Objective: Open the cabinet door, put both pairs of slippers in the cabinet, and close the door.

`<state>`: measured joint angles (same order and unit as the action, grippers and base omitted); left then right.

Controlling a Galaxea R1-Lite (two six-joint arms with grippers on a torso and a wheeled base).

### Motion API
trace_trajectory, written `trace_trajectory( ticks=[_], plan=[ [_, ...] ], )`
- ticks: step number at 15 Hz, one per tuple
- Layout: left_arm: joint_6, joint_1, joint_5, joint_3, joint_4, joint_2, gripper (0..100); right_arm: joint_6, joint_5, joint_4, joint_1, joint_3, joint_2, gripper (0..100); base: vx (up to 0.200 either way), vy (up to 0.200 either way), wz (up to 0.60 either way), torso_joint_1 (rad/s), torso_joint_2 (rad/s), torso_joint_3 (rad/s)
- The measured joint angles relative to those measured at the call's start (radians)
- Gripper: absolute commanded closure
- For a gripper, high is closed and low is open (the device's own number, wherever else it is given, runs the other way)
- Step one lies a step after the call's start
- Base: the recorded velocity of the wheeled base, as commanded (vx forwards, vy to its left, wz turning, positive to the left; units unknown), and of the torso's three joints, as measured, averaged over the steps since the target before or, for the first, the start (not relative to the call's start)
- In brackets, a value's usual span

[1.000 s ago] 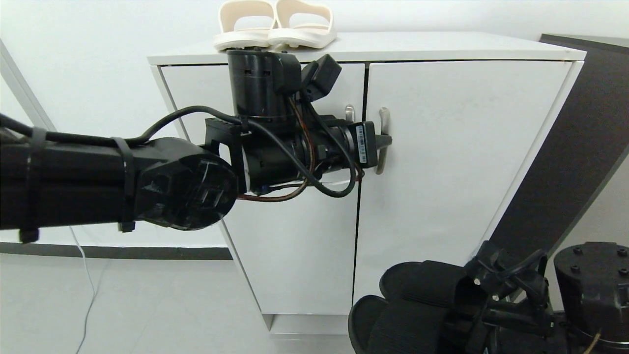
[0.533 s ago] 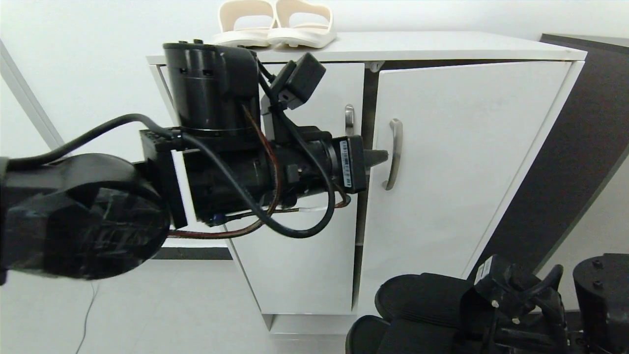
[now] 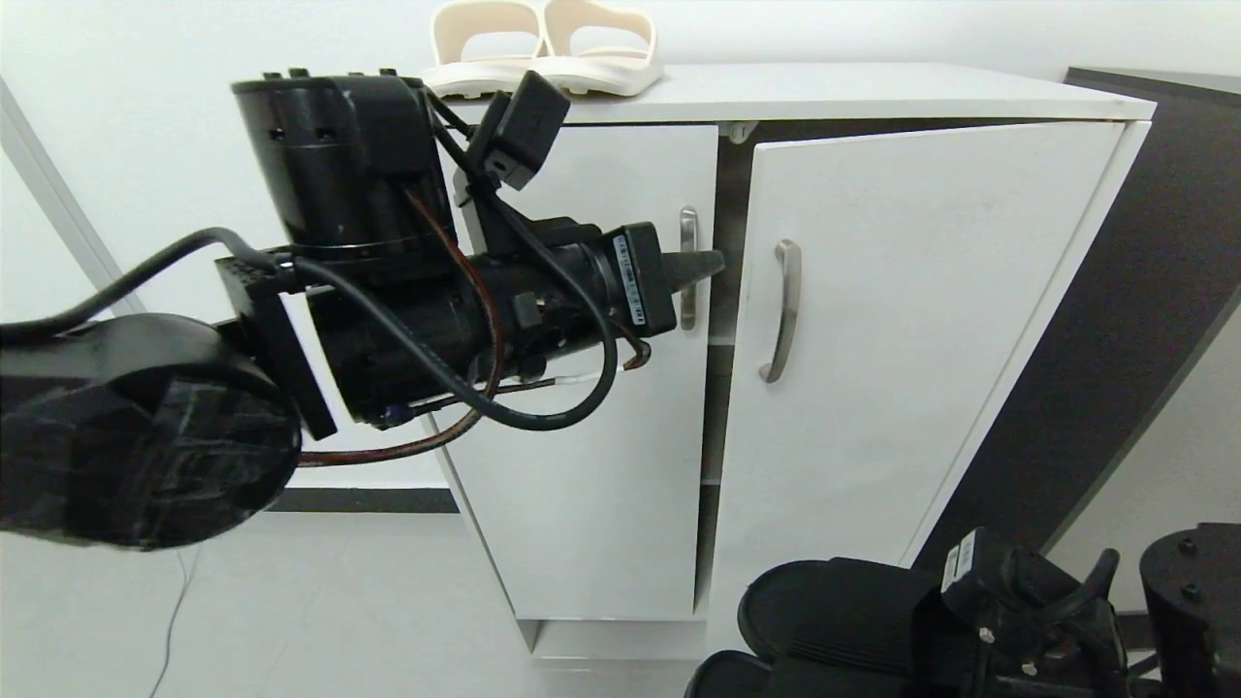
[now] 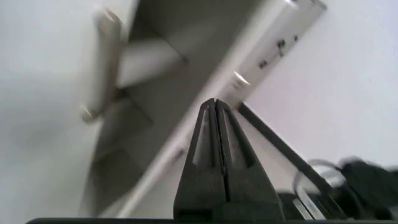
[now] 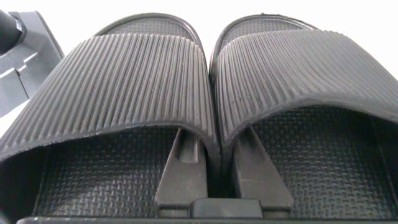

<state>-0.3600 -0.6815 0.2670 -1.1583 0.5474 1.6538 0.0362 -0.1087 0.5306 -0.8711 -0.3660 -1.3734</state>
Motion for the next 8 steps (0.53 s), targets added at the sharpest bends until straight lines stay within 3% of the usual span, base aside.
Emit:
trace_trajectory(
  ticks=[7,8],
  plan=[
    [-0.003,0.021,-0.003,-0.17,0.017,0.181,100,-0.027,0.0,-0.002,-0.009,0.016,-0.001,100,0.0,0.0,0.0,0.0,0.0,0.0],
    [-0.004,0.021,-0.003,-0.179,0.018,0.195,100,-0.027,0.0,-0.001,-0.014,0.019,-0.002,100,-0.2,0.0,0.0,0.002,0.0,0.002]
  ],
)
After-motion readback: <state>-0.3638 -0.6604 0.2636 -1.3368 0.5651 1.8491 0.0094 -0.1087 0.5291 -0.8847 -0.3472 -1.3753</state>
